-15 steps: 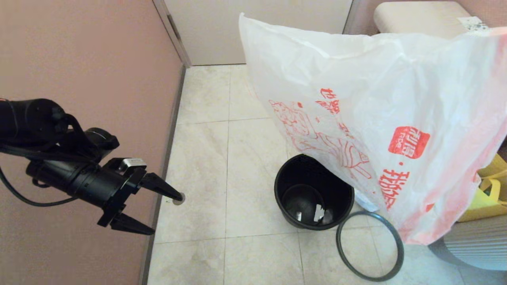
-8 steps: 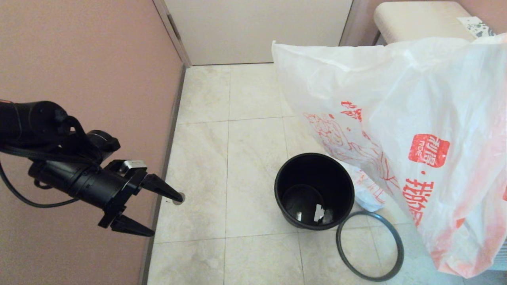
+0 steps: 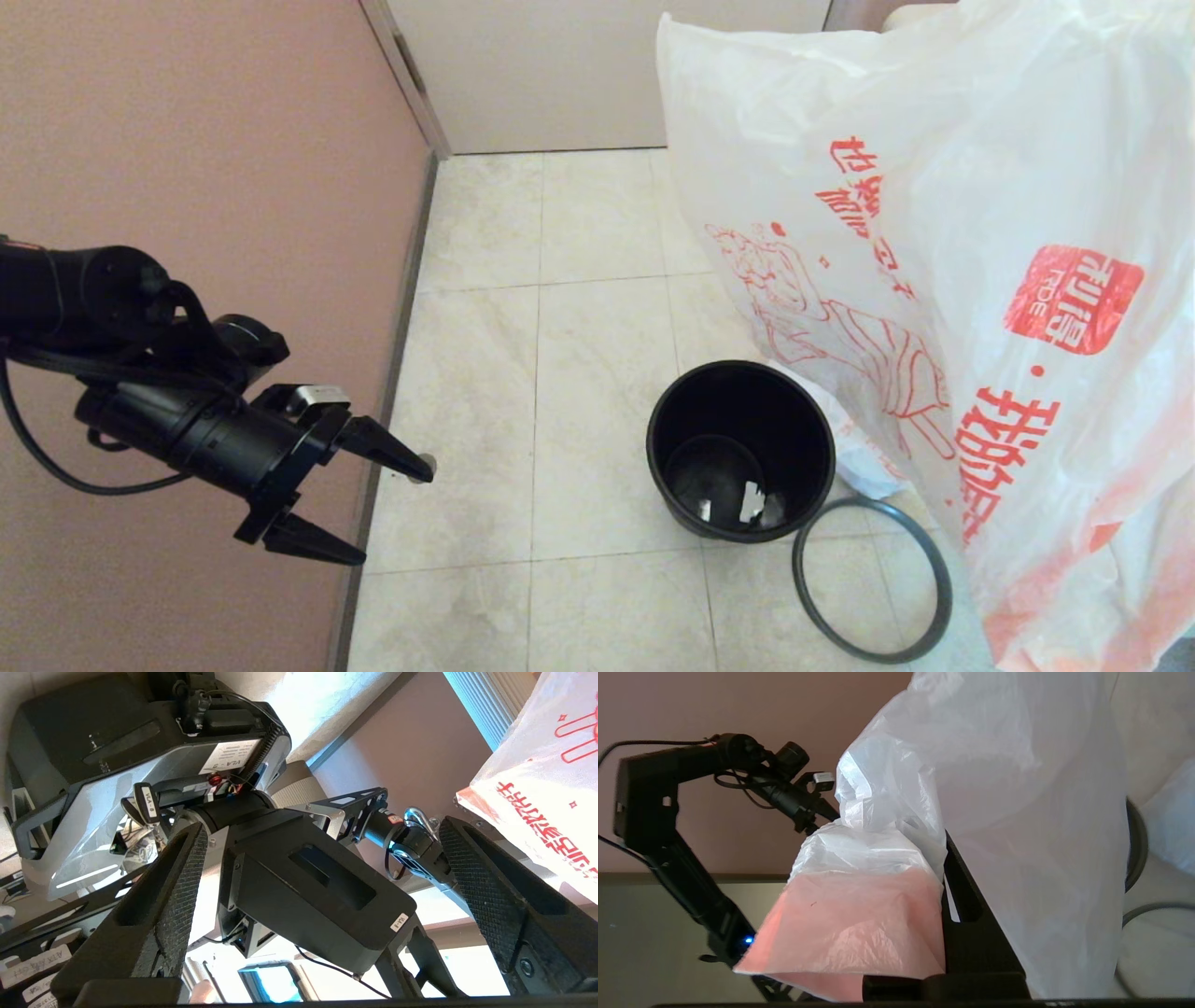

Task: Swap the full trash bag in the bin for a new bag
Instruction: Put the new garbage bag on the trash can

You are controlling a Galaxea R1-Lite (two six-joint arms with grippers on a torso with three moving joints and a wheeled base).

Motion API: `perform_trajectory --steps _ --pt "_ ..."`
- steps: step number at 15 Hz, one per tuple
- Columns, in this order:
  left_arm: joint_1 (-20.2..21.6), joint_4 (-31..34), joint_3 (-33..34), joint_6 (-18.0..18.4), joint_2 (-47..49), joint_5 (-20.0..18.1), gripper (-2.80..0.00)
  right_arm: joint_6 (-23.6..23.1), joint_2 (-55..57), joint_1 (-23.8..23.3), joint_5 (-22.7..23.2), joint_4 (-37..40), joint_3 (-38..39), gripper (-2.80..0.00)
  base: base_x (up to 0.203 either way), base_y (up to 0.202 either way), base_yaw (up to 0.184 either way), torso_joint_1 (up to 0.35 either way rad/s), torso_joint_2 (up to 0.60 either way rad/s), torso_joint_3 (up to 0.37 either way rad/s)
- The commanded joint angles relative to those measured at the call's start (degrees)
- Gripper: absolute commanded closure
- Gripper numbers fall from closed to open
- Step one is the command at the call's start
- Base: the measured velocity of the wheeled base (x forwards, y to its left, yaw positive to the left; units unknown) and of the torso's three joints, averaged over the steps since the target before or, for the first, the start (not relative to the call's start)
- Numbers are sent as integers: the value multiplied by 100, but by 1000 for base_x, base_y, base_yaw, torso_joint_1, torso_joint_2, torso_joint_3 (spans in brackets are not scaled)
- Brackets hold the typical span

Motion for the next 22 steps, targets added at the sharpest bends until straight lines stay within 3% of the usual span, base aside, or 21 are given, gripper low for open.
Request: perform_trajectory --steps 1,5,9,13,16,20,21,22 --pt "4 25 -27 -7 26 -25 -280 387 -32 11 15 41 117 0 0 0 0 0 0 0" --pt "-77 33 -286 -14 125 -16 -280 489 -94 18 12 54 473 0 0 0 0 0 0 0" --pt "-122 55 -879 -63 353 9 -280 562 -155 3 -16 -84 1396 0 0 0 0 0 0 0" --pt "-356 75 -1625 -388 674 332 -280 561 -217 11 -3 -207 744 0 0 0 0 0 0 0" --pt "-564 51 -1673 -524 779 471 -280 590 -272 32 11 419 -6 0 0 0 0 0 0 0" --pt "-664 42 -1894 -638 734 476 -280 993 -393 169 18 898 -114 0 0 0 0 0 0 0" --pt "-697 46 -2117 -816 729 481 0 1112 -393 169 18 915 -123 0 0 0 0 0 0 0" --pt "-749 52 -2398 -1033 728 524 0 1116 -393 169 10 955 -132 0 0 0 0 0 0 0"
